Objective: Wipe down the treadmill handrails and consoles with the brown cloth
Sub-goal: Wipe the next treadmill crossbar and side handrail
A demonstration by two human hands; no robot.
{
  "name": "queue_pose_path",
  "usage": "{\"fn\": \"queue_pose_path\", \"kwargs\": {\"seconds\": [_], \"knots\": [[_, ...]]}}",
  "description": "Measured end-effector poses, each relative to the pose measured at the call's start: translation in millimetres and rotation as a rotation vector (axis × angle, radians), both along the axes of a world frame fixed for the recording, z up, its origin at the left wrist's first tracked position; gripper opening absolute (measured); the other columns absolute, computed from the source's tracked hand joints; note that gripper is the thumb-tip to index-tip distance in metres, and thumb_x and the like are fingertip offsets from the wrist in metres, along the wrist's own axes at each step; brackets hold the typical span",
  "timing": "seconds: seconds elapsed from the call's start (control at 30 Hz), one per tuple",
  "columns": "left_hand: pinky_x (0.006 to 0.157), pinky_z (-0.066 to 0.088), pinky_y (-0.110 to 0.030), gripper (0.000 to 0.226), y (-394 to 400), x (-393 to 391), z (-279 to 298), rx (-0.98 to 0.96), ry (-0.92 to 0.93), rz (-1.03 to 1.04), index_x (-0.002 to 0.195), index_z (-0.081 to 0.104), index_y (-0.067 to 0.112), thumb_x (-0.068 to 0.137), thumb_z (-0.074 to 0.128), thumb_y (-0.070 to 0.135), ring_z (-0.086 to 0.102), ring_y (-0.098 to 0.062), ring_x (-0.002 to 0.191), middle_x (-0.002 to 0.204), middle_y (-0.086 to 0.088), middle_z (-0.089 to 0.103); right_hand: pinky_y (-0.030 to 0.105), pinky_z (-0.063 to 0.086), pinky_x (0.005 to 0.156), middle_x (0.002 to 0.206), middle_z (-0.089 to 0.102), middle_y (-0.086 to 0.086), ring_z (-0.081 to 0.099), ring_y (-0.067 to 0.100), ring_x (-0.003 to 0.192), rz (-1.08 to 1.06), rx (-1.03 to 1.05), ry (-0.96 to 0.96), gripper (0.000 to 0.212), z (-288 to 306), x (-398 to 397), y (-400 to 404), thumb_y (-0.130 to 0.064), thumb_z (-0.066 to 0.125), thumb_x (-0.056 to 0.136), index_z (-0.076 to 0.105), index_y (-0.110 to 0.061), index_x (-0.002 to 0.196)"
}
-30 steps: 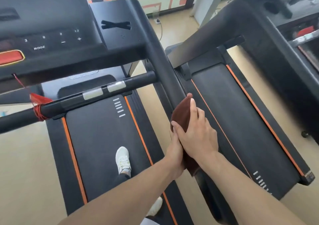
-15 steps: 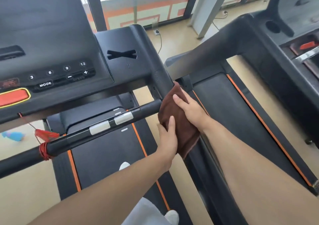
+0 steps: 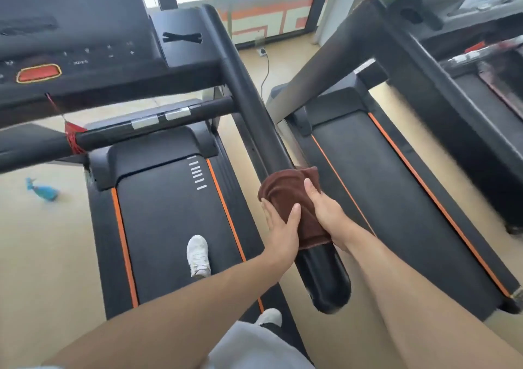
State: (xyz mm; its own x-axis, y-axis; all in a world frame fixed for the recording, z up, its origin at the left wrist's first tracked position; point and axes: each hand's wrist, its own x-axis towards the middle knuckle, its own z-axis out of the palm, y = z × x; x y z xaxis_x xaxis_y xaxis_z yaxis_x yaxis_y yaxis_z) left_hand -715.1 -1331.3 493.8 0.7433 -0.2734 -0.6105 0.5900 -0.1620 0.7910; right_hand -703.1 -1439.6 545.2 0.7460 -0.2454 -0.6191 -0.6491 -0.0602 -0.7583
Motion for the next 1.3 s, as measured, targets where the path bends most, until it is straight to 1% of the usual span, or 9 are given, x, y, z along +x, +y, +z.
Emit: {"fn": "queue_pose_path", "kwargs": {"seconds": [0.2, 0.33, 0.43, 0.57, 0.73, 0.87, 1.0, 1.13, 1.3], "knots": [[0.128, 0.014, -0.043, 0.086, -9.8, -86.8, -11.2, -0.031, 0.029, -0.024, 0.157, -0.020, 0.038, 0.102, 0.044, 0.056, 0.012, -0.018, 0.157, 0.170, 0.014, -0.006, 0.001, 0.046, 0.063, 0.100, 0.066, -0.024, 0.062, -0.023, 0.076, -0.048, -0.022, -0.039, 0.017, -4.9, -94.9, -8.1, -0.044, 0.045, 0.107, 0.059, -0.041, 0.118], [0.122, 0.034, -0.044, 0.080, -4.5, -111.2, -20.2, -0.154, 0.327, 0.152, 0.154, 0.021, 0.055, 0.085, 0.054, 0.077, 0.044, -0.019, 0.144, 0.157, 0.012, 0.042, 0.032, 0.049, 0.108, 0.149, 0.053, -0.016, 0.057, 0.002, 0.130, 0.028, -0.143, -0.284, 0.035, -24.5, -146.1, -8.7, -0.039, 0.046, 0.108, 0.047, -0.046, 0.143], [0.109, 0.048, -0.043, 0.073, 0.8, -110.0, -24.0, -0.284, 0.597, 0.276, 0.132, 0.065, 0.035, 0.078, 0.058, 0.082, 0.066, -0.021, 0.120, 0.127, 0.003, 0.072, 0.046, 0.044, 0.112, 0.167, 0.026, -0.018, 0.041, 0.015, 0.147, 0.251, -0.481, -0.439, 0.059, -47.2, -165.6, -5.4, -0.042, 0.048, 0.103, 0.030, -0.039, 0.159], [0.106, 0.050, -0.041, 0.053, 8.6, -90.7, -20.8, -0.350, 0.673, 0.202, 0.123, 0.074, 0.030, 0.096, 0.046, 0.067, 0.068, -0.022, 0.119, 0.123, 0.000, 0.074, 0.048, 0.053, 0.102, 0.167, 0.028, 0.006, 0.037, 0.031, 0.148, 0.522, -1.081, -0.379, 0.078, -57.5, -144.6, 5.1, -0.035, 0.074, 0.089, 0.037, -0.031, 0.157], [0.105, 0.050, -0.052, 0.078, 13.5, -62.7, -33.0, -0.341, 0.769, 0.236, 0.120, 0.075, 0.034, 0.072, 0.050, 0.091, 0.064, -0.029, 0.124, 0.126, -0.002, 0.073, 0.045, 0.050, 0.104, 0.167, 0.026, 0.015, 0.043, 0.037, 0.145, 0.588, -1.211, -0.312, 0.089, -53.5, -81.3, 17.7, -0.048, 0.068, 0.090, 0.023, -0.022, 0.163], [0.084, 0.062, -0.043, 0.051, 20.7, -25.6, -36.5, -0.219, 0.630, 0.379, 0.116, 0.075, 0.019, 0.092, 0.059, 0.061, 0.074, -0.026, 0.102, 0.104, -0.004, 0.080, 0.043, 0.050, 0.105, 0.171, 0.012, 0.011, 0.038, 0.031, 0.147, 0.578, -1.173, -0.299, 0.085, -50.5, -6.5, 25.8, -0.056, 0.046, 0.101, -0.001, -0.025, 0.164], [0.058, 0.061, -0.045, 0.034, 44.4, 51.9, -8.8, -0.302, 0.582, 0.469, 0.115, 0.074, 0.006, 0.092, 0.072, 0.031, 0.077, -0.039, 0.085, 0.101, -0.017, 0.078, 0.047, 0.051, 0.101, 0.169, 0.017, 0.015, 0.038, 0.036, 0.146, 0.583, -1.205, -0.338, 0.077, -45.6, 75.4, 40.5, -0.048, 0.046, 0.102, 0.008, -0.023, 0.165], [0.072, 0.063, -0.048, 0.030, 70.3, 139.1, 27.2, -0.366, 0.495, 0.473, 0.117, 0.072, 0.012, 0.092, 0.072, 0.029, 0.078, -0.033, 0.086, 0.103, -0.013, 0.079, 0.049, 0.049, 0.103, 0.168, 0.026, 0.006, 0.035, 0.035, 0.149, 0.552, -1.187, -0.373, 0.060, -40.4, 172.0, 57.1, -0.041, 0.045, 0.105, 0.029, -0.027, 0.161], [0.089, 0.060, -0.043, 0.018, 101.1, 227.8, 64.7, -0.105, -0.008, 0.289, 0.098, 0.067, 0.029, 0.085, 0.078, 0.036, 0.073, -0.014, 0.094, 0.096, 0.007, 0.076, 0.051, 0.044, 0.111, 0.165, 0.034, -0.009, 0.029, 0.023, 0.153, 0.465, -0.985, -0.495, 0.047, -35.8, 268.6, 60.0, -0.042, 0.047, 0.105, 0.047, -0.031, 0.151]]}}
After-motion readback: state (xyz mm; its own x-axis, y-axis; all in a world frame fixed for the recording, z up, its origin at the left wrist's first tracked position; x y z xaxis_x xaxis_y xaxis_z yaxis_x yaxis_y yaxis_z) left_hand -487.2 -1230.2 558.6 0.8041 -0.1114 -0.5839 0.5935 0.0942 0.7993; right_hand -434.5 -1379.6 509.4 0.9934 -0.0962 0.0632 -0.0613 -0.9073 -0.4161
